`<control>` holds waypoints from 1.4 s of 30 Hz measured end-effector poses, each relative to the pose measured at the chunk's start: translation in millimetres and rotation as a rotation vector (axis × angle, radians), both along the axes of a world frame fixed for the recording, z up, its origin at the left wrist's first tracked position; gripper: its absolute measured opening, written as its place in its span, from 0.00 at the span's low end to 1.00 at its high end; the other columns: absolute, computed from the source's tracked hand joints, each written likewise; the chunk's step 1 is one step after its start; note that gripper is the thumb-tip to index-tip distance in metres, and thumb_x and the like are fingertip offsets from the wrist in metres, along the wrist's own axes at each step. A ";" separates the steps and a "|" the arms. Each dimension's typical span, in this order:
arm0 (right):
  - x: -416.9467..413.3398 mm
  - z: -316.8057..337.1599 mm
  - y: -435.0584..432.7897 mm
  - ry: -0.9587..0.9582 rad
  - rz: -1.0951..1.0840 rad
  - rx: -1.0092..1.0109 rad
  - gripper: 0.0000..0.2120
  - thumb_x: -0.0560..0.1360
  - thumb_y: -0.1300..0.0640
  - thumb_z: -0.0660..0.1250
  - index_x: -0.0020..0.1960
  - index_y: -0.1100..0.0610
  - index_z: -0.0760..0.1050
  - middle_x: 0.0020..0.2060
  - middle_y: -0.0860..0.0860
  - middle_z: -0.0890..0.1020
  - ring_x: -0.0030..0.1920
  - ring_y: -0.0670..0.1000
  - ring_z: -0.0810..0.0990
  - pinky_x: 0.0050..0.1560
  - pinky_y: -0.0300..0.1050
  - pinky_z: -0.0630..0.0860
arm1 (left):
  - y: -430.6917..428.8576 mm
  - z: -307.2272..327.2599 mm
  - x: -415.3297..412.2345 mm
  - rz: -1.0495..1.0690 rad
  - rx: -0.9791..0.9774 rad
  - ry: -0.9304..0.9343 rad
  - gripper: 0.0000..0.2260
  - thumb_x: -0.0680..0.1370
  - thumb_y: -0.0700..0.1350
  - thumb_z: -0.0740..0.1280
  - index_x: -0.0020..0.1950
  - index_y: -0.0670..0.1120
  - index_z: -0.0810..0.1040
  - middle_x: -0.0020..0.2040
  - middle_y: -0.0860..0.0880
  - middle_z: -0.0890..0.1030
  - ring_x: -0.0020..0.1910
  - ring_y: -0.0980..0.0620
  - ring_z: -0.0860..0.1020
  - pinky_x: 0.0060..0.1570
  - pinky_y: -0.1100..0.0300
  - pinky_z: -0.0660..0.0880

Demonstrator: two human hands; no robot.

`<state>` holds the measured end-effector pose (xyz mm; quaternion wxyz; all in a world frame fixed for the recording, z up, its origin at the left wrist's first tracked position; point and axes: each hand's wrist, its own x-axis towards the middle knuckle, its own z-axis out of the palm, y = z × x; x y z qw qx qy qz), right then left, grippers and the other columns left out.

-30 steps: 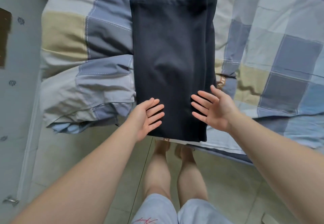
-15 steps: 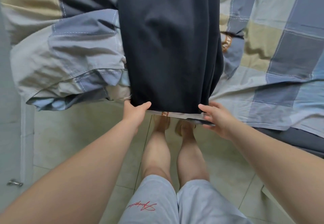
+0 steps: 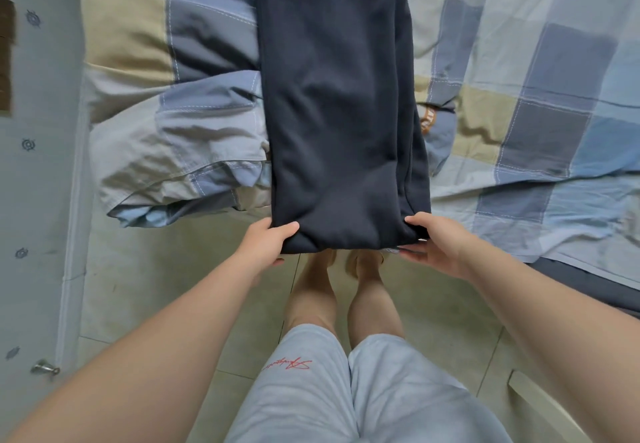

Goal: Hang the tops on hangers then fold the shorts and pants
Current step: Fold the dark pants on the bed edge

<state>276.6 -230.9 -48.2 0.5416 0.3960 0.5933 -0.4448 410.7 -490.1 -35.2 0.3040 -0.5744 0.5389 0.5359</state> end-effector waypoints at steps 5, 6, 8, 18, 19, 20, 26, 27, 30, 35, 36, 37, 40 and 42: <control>-22.6 50.2 -3.4 0.044 -0.139 -0.080 0.07 0.78 0.58 0.64 0.54 0.58 0.78 0.46 0.53 0.84 0.43 0.56 0.86 0.47 0.51 0.81 | -11.0 40.1 -17.1 0.224 0.073 0.061 0.09 0.79 0.50 0.69 0.57 0.50 0.80 0.53 0.50 0.85 0.47 0.48 0.83 0.46 0.54 0.80; -29.8 59.3 -6.1 0.057 -0.146 -0.099 0.08 0.78 0.57 0.63 0.55 0.58 0.78 0.46 0.54 0.85 0.44 0.56 0.87 0.49 0.52 0.81 | -14.6 47.1 -24.2 0.279 0.086 0.076 0.09 0.79 0.50 0.69 0.57 0.49 0.80 0.52 0.49 0.85 0.44 0.48 0.83 0.45 0.54 0.80; -48.0 76.4 -14.6 0.091 -0.144 -0.129 0.09 0.79 0.56 0.63 0.55 0.57 0.78 0.44 0.54 0.86 0.44 0.55 0.87 0.50 0.51 0.79 | -23.3 59.5 -42.1 0.374 0.102 0.106 0.09 0.79 0.50 0.69 0.56 0.49 0.80 0.50 0.48 0.84 0.40 0.49 0.81 0.42 0.55 0.78; -168.3 114.5 -101.0 0.224 -0.235 -0.142 0.13 0.80 0.54 0.58 0.44 0.58 0.77 0.38 0.54 0.86 0.44 0.52 0.83 0.47 0.48 0.77 | -87.6 87.3 -174.5 0.542 0.100 0.215 0.11 0.79 0.52 0.67 0.59 0.51 0.78 0.38 0.49 0.84 0.44 0.51 0.80 0.40 0.57 0.74; -181.2 113.3 -108.7 0.231 -0.235 -0.143 0.12 0.80 0.54 0.58 0.42 0.57 0.76 0.38 0.54 0.87 0.44 0.52 0.83 0.46 0.48 0.77 | -96.1 86.5 -189.3 0.539 0.101 0.229 0.11 0.79 0.52 0.67 0.59 0.51 0.77 0.37 0.49 0.84 0.45 0.51 0.80 0.40 0.57 0.74; -194.0 110.7 -116.0 0.240 -0.232 -0.141 0.12 0.80 0.55 0.58 0.41 0.57 0.74 0.39 0.54 0.87 0.46 0.53 0.83 0.46 0.48 0.77 | -104.2 85.2 -204.2 0.534 0.100 0.242 0.10 0.80 0.52 0.67 0.59 0.50 0.77 0.35 0.50 0.85 0.45 0.52 0.81 0.41 0.57 0.74; -264.2 78.2 -162.5 0.302 -0.193 -0.119 0.11 0.81 0.52 0.60 0.42 0.56 0.72 0.45 0.54 0.88 0.51 0.53 0.84 0.47 0.48 0.77 | -142.5 65.6 -286.7 0.465 0.047 0.265 0.07 0.82 0.51 0.63 0.55 0.50 0.77 0.34 0.53 0.85 0.45 0.55 0.80 0.41 0.59 0.72; -275.1 69.5 -170.4 0.315 -0.174 -0.119 0.11 0.81 0.52 0.60 0.43 0.55 0.73 0.46 0.54 0.87 0.52 0.52 0.83 0.47 0.47 0.76 | -147.7 59.0 -298.7 0.469 0.030 0.277 0.08 0.82 0.51 0.63 0.57 0.50 0.78 0.36 0.53 0.85 0.45 0.55 0.80 0.40 0.59 0.72; -304.1 41.2 -191.8 0.362 -0.140 -0.120 0.11 0.82 0.50 0.60 0.47 0.55 0.75 0.47 0.52 0.87 0.54 0.51 0.82 0.48 0.47 0.75 | -158.2 34.2 -329.3 0.488 -0.024 0.349 0.12 0.82 0.50 0.62 0.64 0.49 0.77 0.45 0.51 0.86 0.46 0.55 0.81 0.40 0.59 0.72; -310.0 -10.0 -212.7 0.530 0.062 -0.128 0.12 0.82 0.47 0.61 0.55 0.50 0.80 0.57 0.45 0.83 0.58 0.46 0.78 0.59 0.47 0.73 | -145.5 -21.8 -346.5 0.173 -0.323 0.545 0.10 0.81 0.47 0.66 0.60 0.48 0.80 0.50 0.54 0.82 0.54 0.54 0.79 0.48 0.61 0.73; -306.4 -23.0 -214.9 0.629 0.132 -0.111 0.10 0.81 0.49 0.64 0.57 0.50 0.81 0.56 0.44 0.83 0.57 0.45 0.78 0.58 0.43 0.75 | -140.5 -39.4 -342.8 -0.027 -0.439 0.569 0.13 0.80 0.48 0.67 0.64 0.48 0.79 0.57 0.52 0.81 0.60 0.52 0.77 0.55 0.61 0.71; -298.4 -29.0 -214.6 0.742 0.212 -0.092 0.10 0.80 0.51 0.65 0.59 0.49 0.82 0.56 0.43 0.83 0.58 0.44 0.78 0.56 0.39 0.75 | -134.9 -48.8 -332.9 -0.288 -0.546 0.546 0.18 0.80 0.51 0.67 0.69 0.49 0.76 0.67 0.50 0.77 0.68 0.51 0.72 0.63 0.59 0.68; -275.1 -66.3 -208.0 1.086 0.753 0.070 0.18 0.80 0.49 0.64 0.69 0.43 0.74 0.74 0.43 0.69 0.75 0.46 0.64 0.73 0.47 0.59 | -124.1 -82.8 -305.7 -0.837 -0.738 0.446 0.30 0.79 0.62 0.62 0.79 0.60 0.58 0.83 0.53 0.49 0.80 0.51 0.49 0.76 0.47 0.53; -254.7 -88.3 -198.7 1.246 1.155 0.191 0.24 0.81 0.44 0.60 0.77 0.41 0.63 0.81 0.44 0.54 0.80 0.47 0.50 0.76 0.51 0.48 | -124.5 -103.2 -295.1 -0.887 -0.738 0.443 0.32 0.79 0.64 0.59 0.80 0.64 0.48 0.82 0.55 0.41 0.80 0.52 0.42 0.77 0.45 0.48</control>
